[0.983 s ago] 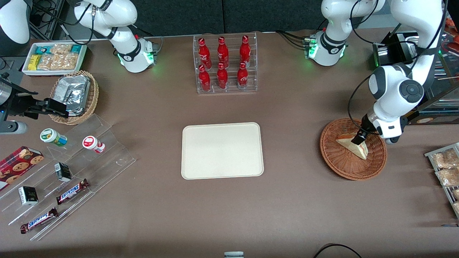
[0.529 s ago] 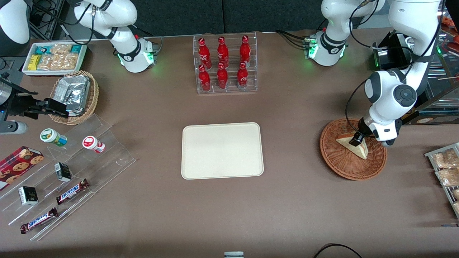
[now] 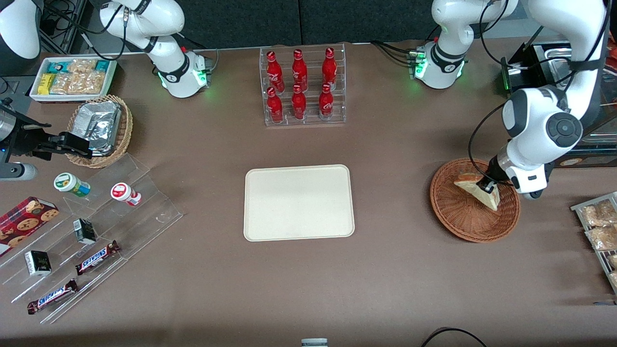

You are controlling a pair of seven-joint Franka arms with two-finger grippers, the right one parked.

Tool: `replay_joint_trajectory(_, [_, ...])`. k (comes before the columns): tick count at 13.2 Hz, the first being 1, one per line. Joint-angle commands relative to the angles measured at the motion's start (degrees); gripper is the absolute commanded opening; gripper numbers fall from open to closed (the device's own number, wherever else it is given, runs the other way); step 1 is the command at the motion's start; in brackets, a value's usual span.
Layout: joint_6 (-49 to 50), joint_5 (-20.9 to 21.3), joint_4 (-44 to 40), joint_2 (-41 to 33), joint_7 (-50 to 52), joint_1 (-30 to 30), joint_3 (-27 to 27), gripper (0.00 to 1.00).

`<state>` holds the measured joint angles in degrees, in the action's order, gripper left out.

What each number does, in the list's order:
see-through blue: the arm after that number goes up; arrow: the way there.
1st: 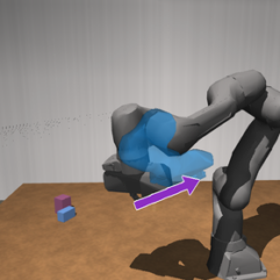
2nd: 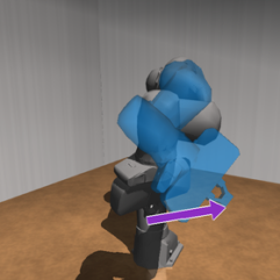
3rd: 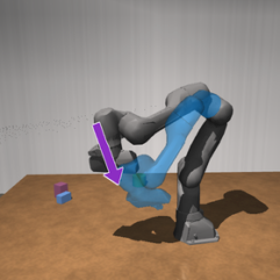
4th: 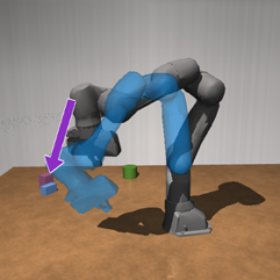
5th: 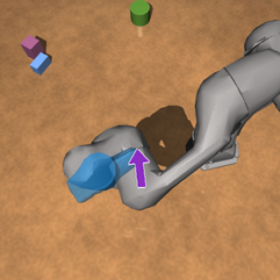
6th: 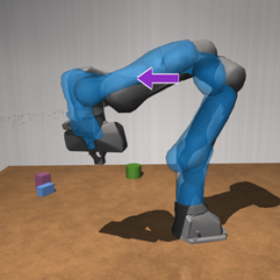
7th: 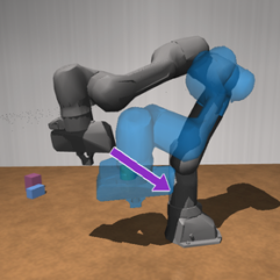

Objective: Place sandwich from basket to tray
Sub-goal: 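Close the left gripper on the sandwich's crust edge, then lift the sandwich and carry it over the cream tray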

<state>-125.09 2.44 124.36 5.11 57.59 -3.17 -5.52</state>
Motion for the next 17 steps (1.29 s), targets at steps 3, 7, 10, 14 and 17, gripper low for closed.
replay_joint_trajectory(3, [20.6, 2.5, -15.9, -0.8, 2.0, 9.9, -0.2, 0.01])
replay_joint_trajectory(7, [22.6, 1.5, -23.0, 2.1, -1.0, 19.7, -0.5, 0.02])
replay_joint_trajectory(10, [21.9, 0.9, -30.2, 9.7, -2.7, 27.7, -0.6, 0.02])
replay_joint_trajectory(14, [20.5, 0.9, -41.1, 21.1, -3.5, 36.3, -0.5, 0.02])
replay_joint_trajectory(17, [12.9, 0.9, -41.8, 26.3, -3.9, 39.6, -0.5, 0.00])
